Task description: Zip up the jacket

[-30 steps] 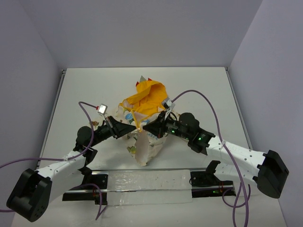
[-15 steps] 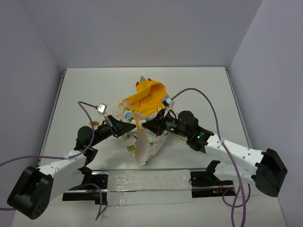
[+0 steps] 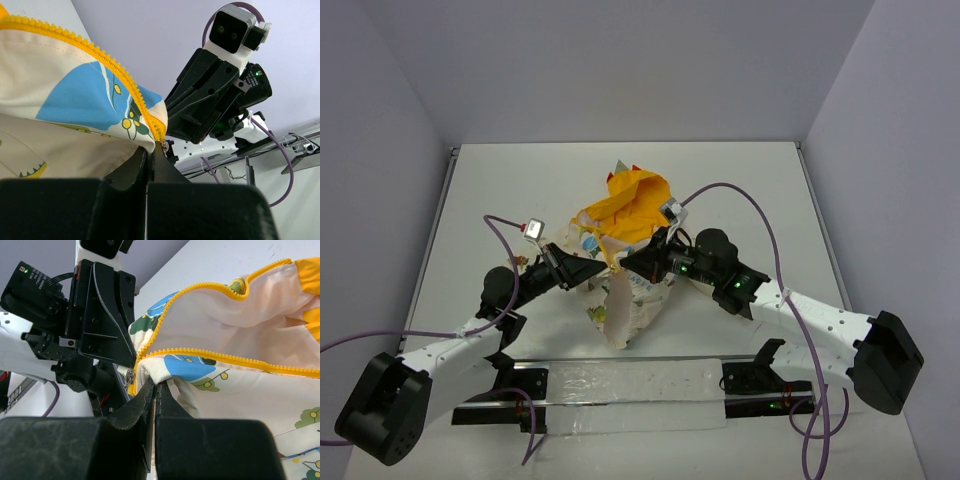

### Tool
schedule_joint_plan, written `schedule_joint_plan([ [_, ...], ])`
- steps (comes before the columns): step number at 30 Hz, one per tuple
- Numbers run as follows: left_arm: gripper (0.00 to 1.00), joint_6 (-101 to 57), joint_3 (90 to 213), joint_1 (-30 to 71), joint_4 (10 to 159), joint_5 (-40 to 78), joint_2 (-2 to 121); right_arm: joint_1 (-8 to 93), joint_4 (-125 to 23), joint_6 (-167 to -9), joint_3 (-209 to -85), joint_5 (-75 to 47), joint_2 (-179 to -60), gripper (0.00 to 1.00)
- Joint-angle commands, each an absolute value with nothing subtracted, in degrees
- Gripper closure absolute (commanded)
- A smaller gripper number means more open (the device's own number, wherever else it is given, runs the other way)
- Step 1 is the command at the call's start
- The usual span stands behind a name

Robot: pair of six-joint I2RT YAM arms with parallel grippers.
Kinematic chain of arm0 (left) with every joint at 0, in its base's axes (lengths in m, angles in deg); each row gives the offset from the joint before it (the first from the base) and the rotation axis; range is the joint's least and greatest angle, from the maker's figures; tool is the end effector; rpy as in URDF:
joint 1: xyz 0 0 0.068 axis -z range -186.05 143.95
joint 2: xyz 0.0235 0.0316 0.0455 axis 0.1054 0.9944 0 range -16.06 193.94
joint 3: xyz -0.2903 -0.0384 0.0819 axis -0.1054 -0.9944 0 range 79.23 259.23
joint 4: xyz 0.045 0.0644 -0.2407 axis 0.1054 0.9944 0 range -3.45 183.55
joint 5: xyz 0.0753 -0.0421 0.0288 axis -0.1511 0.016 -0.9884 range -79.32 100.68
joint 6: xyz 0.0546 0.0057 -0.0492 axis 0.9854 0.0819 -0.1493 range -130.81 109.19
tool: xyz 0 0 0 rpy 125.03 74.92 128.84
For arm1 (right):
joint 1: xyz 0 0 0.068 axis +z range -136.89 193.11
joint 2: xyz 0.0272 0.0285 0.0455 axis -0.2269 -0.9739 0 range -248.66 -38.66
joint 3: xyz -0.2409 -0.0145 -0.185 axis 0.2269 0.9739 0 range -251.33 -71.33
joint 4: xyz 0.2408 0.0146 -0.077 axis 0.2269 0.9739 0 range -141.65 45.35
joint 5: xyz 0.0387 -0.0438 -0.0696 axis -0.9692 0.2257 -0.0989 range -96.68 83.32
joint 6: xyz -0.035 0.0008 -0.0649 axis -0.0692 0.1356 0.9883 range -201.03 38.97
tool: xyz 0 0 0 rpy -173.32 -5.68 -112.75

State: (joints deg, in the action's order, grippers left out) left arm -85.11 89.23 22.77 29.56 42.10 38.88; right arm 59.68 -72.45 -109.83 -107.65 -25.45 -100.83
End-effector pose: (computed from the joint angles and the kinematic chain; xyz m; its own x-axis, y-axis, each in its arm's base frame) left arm 0.1450 -0.1165 0.2580 -0.7766 -0.5104 -0.3694 0.4083 0.0389 -0.9120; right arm 0.1590 0.1969 0.3148 -0.4905 0.1454 -0.8592 -0.7663 0.3974 0.5047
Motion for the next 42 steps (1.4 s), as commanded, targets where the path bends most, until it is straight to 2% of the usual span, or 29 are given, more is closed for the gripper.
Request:
schedule_joint_plan([
  [1, 1.00, -83.0, 90.6, 24.0, 30.2, 47.0, 39.0, 58.6, -82.1, -111.1, -108.5, -23.7, -98.5, 1.00],
  [6, 1.00, -81.4, 91.3, 24.0, 34.3, 46.5, 37.9, 58.6, -81.2, -111.4, -107.6, -24.3, -97.7, 0.99],
  [8, 1.00, -81.2, 91.5, 24.1, 34.8, 46.3, 37.7, 58.5, -80.4, -111.2, -107.6, -25.3, -97.7, 0.90],
  [12, 1.00, -81.2, 91.7, 24.0, 34.9, 46.5, 38.0, 58.6, -78.7, -110.5, -107.6, -26.9, -98.2, 0.77],
  [19, 1.00, -81.1, 92.3, 24.0, 34.8, 46.6, 38.2, 58.5, -78.5, -109.8, -107.6, -31.3, -98.4, 0.65],
  [30, 1.00, -80.8, 93.0, 24.1, 35.7, 46.7, 37.3, 58.6, -74.8, -108.3, -108.3, -35.6, -100.5, 0.63],
  [32, 1.00, -80.9, 93.0, 24.1, 35.6, 46.8, 37.2, 58.6, -74.8, -108.4, -107.8, -35.4, -100.5, 0.66],
  [34, 1.00, -80.8, 93.1, 24.0, 35.7, 46.9, 37.1, 58.6, -74.7, -108.6, -107.2, -34.3, -100.2, 0.85],
  [36, 1.00, -80.5, 93.2, 24.1, 36.2, 47.0, 37.2, 58.6, -74.3, -108.6, -106.4, -32.1, -99.6, 0.99],
  [39, 1.00, -79.5, 93.6, 24.0, 39.3, 46.6, 36.4, 58.5, -72.4, -107.8, -105.2, -29.4, -97.7, 1.00],
  [42, 1.00, -76.0, 95.2, 24.0, 49.4, 45.1, 34.9, 58.6, -67.7, -105.8, -103.1, -25.8, -95.6, 1.00],
])
